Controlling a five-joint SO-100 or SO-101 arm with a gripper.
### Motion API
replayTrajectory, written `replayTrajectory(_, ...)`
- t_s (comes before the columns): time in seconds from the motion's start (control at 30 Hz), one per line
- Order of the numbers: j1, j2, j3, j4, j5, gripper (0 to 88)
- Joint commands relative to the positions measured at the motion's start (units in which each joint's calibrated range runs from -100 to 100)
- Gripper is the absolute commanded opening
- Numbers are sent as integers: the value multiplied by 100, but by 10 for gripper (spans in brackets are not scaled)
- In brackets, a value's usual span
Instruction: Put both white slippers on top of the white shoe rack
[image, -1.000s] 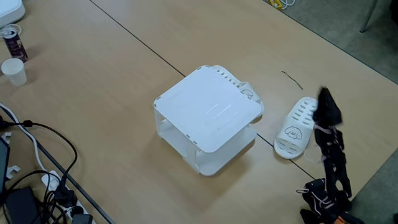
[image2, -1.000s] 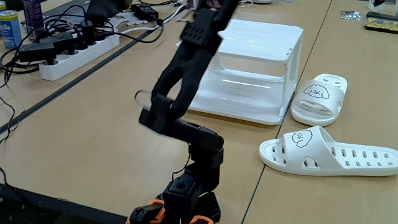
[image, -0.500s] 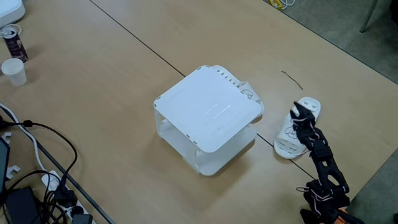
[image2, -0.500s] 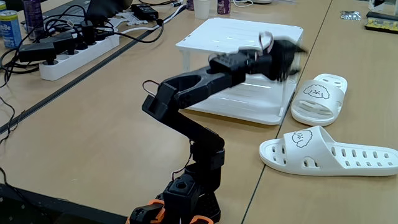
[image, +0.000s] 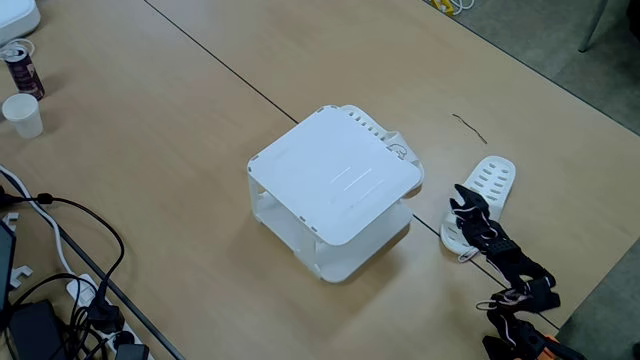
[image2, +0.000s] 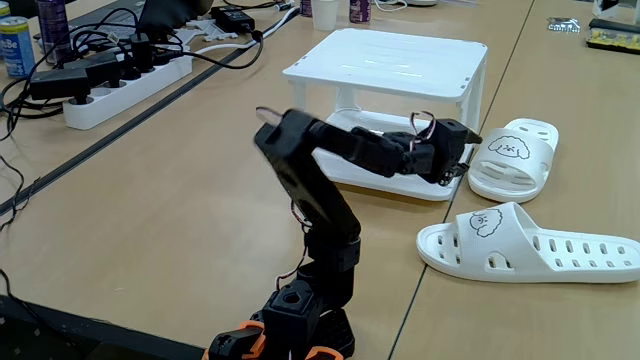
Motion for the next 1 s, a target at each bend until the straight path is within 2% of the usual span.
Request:
replayTrajectory(0.0, -166, 741, -381, -925, 42, 169)
replayTrajectory(0.23, -232, 2238, -1383, -1719, 42, 169)
replayTrajectory(0.57, -232, 3391, -2528, -1771, 42, 171)
replayTrajectory(0.73, -232, 4089, -2988, -2055, 42, 251)
replayTrajectory(0.97, -175, 5200, -3890, -2815, 42, 255)
